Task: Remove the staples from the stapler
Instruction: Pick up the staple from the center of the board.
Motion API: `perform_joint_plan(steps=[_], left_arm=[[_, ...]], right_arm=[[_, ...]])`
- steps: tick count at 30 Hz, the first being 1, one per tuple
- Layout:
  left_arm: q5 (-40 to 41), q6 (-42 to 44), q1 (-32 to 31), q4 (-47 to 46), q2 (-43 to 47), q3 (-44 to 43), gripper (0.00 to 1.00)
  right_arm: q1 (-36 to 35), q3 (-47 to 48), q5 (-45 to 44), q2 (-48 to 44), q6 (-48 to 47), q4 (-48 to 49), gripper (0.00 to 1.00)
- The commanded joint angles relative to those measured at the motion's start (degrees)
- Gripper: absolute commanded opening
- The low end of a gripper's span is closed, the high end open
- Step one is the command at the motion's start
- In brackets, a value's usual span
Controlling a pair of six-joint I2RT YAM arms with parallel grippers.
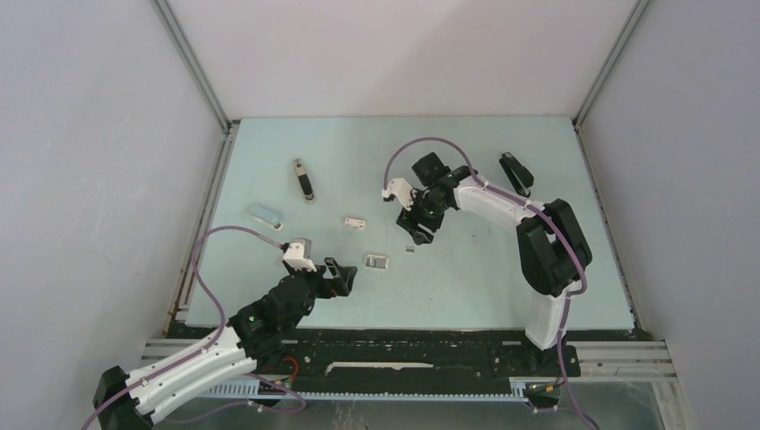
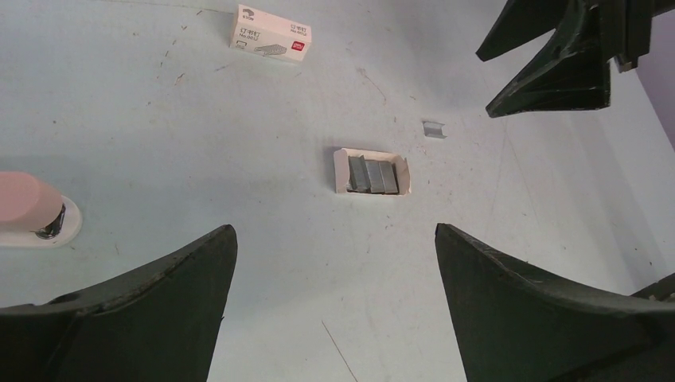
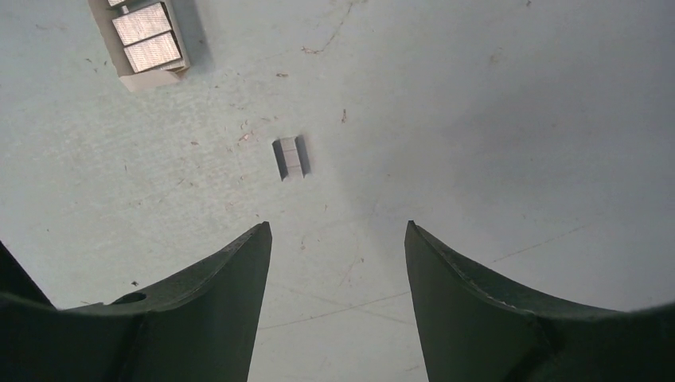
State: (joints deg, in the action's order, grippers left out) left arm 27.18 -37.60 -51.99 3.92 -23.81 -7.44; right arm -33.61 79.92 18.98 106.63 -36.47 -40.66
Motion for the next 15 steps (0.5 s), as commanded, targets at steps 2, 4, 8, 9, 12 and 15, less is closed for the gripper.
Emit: perform_joint_plan(steps=[2,4,8,9,12,15], left_arm=[[0.59,-0.98,0.38,-1.33,0.42,1.03,1.0],[0.68,-1.06,0.37,-1.21,0.51,0.94,1.0],[0.77,-1.31,0.32,-0.59,0.89,1.02,1.0],[0.77,-1.42,0.31,-0.43,1.06,1.09,1.0],[0.86,-1.68,0.38,0.29,1.84,1.28,1.0],[1.03,-1.96,0.39,0.97,2.95,1.53,1.0]], right_arm=[[-3.22,3.15,-1.38,2.66,0.69,-1.34,0.71],[-4.61,3.22,-1.85,3.64,0.8,-1.14,0.71],[-6.6,4.2,-3.07,5.99,2.3,-0.84,0.7],[-7.02,4.41,-3.6,6.66,2.55,-0.82,0.69],[-7.97,4.83,-5.36,8.0,3.12,-0.32,0.68],[-8.45,5.31,-6.75,8.73,3.48,-0.21,0.65]])
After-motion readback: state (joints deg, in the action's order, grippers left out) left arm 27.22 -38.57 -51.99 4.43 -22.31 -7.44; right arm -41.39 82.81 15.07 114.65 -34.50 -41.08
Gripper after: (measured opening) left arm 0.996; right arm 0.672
